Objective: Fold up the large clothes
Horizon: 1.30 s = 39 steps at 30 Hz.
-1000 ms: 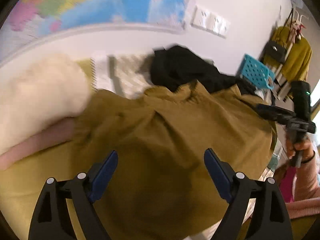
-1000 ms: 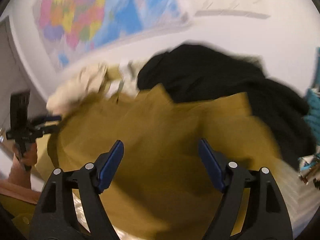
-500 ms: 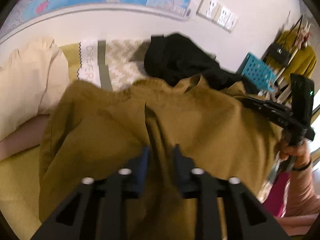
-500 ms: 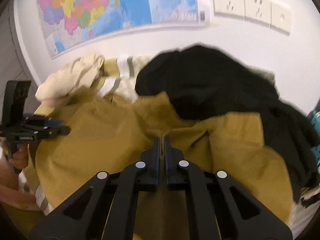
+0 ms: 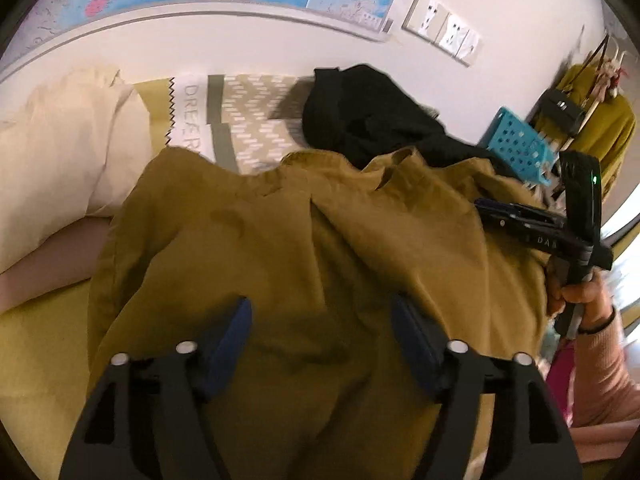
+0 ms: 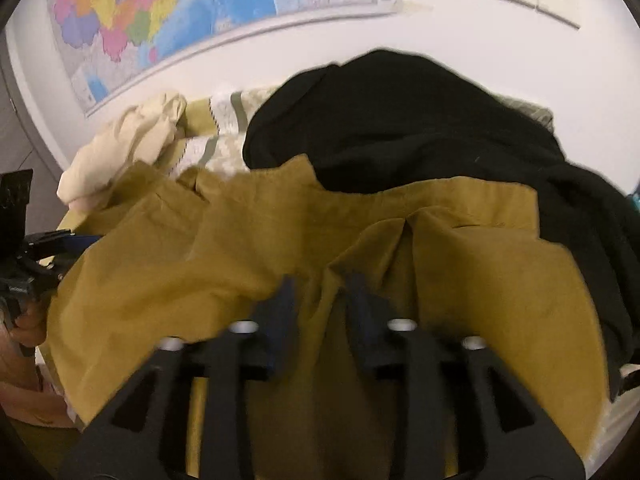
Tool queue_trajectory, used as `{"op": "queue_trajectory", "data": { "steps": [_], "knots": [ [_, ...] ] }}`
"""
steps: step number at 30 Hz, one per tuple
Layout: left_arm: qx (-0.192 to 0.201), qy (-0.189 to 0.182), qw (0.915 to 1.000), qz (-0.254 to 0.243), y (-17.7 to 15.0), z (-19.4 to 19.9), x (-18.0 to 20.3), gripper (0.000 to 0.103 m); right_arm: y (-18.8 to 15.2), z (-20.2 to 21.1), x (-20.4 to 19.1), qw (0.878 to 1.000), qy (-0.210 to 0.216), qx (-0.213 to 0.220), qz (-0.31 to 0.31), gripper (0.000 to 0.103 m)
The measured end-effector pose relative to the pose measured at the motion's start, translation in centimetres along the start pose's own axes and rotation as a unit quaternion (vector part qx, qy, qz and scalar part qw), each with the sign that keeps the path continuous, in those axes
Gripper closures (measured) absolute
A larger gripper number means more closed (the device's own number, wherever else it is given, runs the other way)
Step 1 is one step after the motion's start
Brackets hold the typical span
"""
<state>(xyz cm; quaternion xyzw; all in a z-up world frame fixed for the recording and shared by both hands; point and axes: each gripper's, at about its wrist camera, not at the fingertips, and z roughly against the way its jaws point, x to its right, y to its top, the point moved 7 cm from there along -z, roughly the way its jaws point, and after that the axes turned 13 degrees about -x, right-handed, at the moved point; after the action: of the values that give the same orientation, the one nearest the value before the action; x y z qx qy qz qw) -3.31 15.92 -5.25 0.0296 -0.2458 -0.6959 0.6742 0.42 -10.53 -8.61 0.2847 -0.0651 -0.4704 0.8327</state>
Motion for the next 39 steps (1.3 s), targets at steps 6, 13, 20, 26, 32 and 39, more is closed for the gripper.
{"op": "queue_trajectory", "data": {
  "steps": [6, 13, 20, 26, 32, 39],
  "knots": [
    [0.017, -0.034, 0.9992, -0.007, 1.2, 1.2, 0.9, 0.031, 1.4, 3.2, -2.6, 0.997, 0.053, 0.045, 0.018, 0.035],
    [0.003, -0.048, 0.9981, -0.038, 1.9, 0.4, 3.3, 0.030, 2.1, -2.7, -5.8, 0.996, 0.051, -0.031, 0.059, 0.057],
    [-0.004, 0.014, 0.9988, -0.048, 2.0, -1.6, 3.9, 0.097, 2.9, -1.2, -7.0, 0.996, 0.030, 0.018, 0.083, 0.099],
    [0.083, 0.018, 0.9948, -0.057, 2.1, 2.5, 4.0, 0.095, 4.3, 1.5, -8.1, 0.989, 0.004, 0.089, 0.116, 0.100],
    [0.013, 0.064, 0.9978, -0.003, 1.1, -2.0, 0.3, 0.083, 3.6, -5.3, -5.9, 0.997, 0.025, -0.027, 0.068, 0.085],
    [0.044, 0.058, 0.9972, -0.019, -0.1, 0.6, 0.6, 0.046, 2.2, 2.6, -3.7, 0.997, 0.026, 0.059, 0.046, 0.045]
  ]
}}
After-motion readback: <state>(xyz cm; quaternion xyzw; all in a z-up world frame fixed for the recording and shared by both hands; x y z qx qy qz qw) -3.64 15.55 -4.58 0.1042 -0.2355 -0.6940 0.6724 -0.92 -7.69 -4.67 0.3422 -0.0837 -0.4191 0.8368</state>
